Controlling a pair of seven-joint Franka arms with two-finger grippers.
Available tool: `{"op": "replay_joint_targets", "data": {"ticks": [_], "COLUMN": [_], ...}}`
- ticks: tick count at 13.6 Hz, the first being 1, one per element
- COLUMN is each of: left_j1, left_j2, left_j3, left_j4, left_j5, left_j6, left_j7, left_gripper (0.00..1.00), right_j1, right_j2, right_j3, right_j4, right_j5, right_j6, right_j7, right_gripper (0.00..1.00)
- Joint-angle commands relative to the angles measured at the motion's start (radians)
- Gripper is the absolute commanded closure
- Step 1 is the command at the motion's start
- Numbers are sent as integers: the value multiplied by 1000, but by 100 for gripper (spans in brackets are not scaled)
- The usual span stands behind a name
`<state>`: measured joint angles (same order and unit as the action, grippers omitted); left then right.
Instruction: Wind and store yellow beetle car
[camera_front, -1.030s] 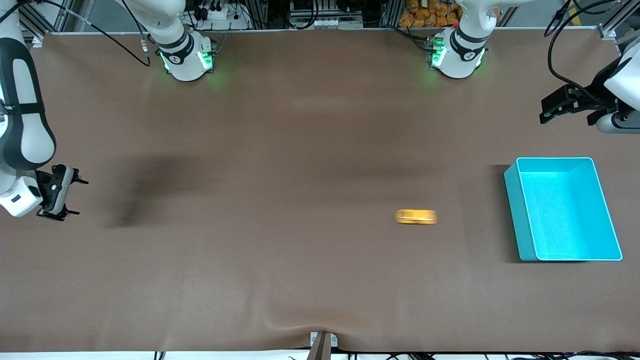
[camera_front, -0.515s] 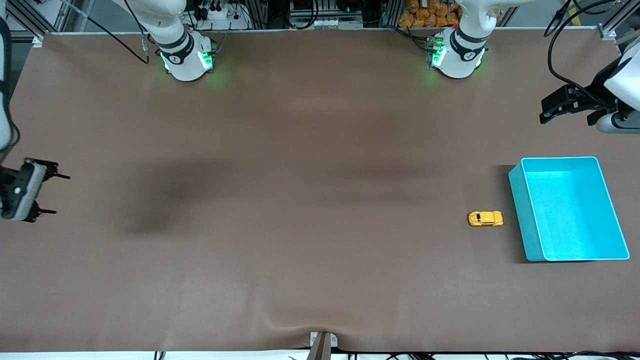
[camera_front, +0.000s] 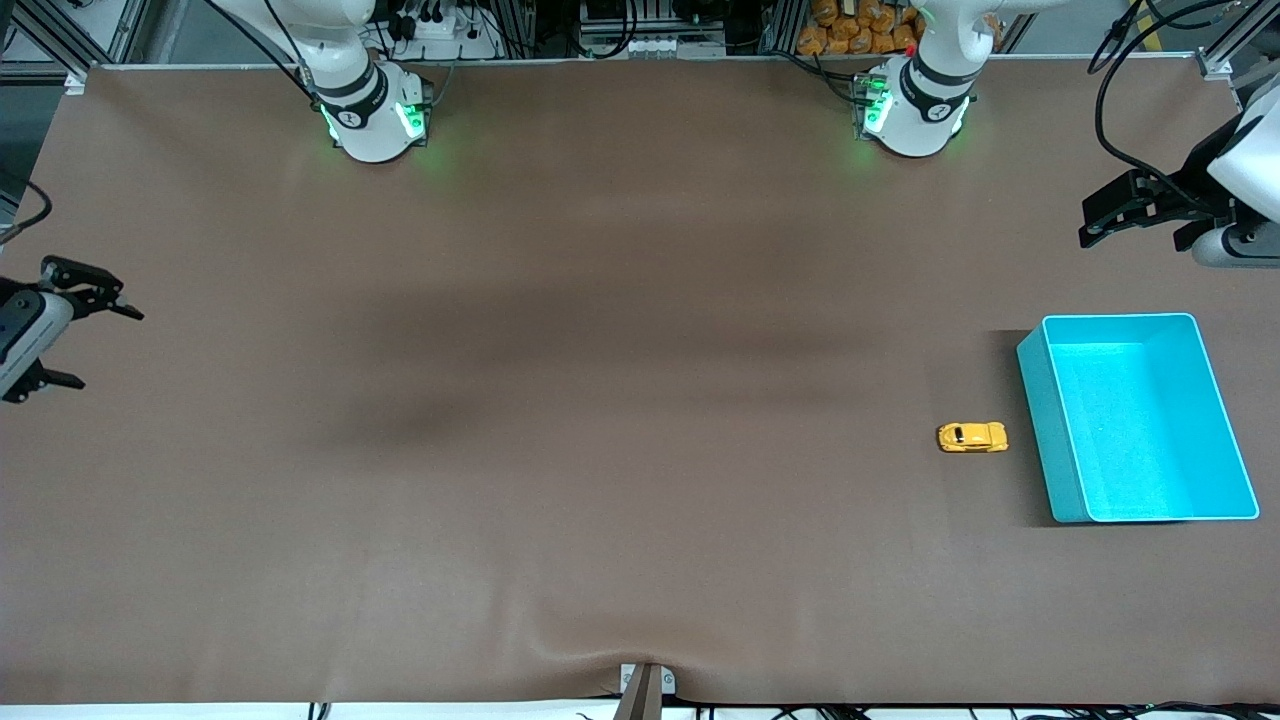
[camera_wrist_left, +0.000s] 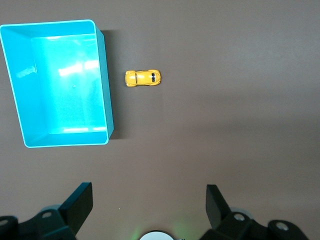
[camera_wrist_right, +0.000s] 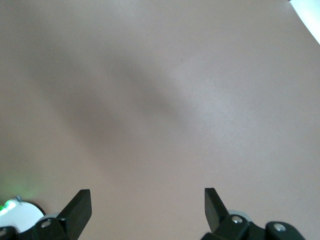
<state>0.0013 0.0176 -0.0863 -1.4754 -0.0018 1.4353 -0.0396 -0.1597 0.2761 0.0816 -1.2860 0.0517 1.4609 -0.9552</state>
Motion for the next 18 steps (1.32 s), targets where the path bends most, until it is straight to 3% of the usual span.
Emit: {"op": "replay_joint_targets", "data": {"ticks": [1,10,15,18], "left_j1": [2,0,-12,-24], "left_j2": [-8,-8,16,28], "left_j3": [-1,-3,-13,-13], "left_j4": [-2,-2,-3,-25], "left_j5": [3,3,-9,-12], "left_j6": [-9,-9,-6,-4], "left_j7": [-14,-14,-91,-236], "left_gripper": [0,0,0,0], "right_j1": [17,85,78,68], "right_j2": [-37,-116,-129,-137], "right_j3": [-11,-9,-16,-23], "right_j4": [5,13,13,11], "right_j5": [0,-6,-13,-16], "right_j6": [-25,-105,-154,-174], "right_j7": [114,547,602,602], "right_gripper": [0,0,0,0]}}
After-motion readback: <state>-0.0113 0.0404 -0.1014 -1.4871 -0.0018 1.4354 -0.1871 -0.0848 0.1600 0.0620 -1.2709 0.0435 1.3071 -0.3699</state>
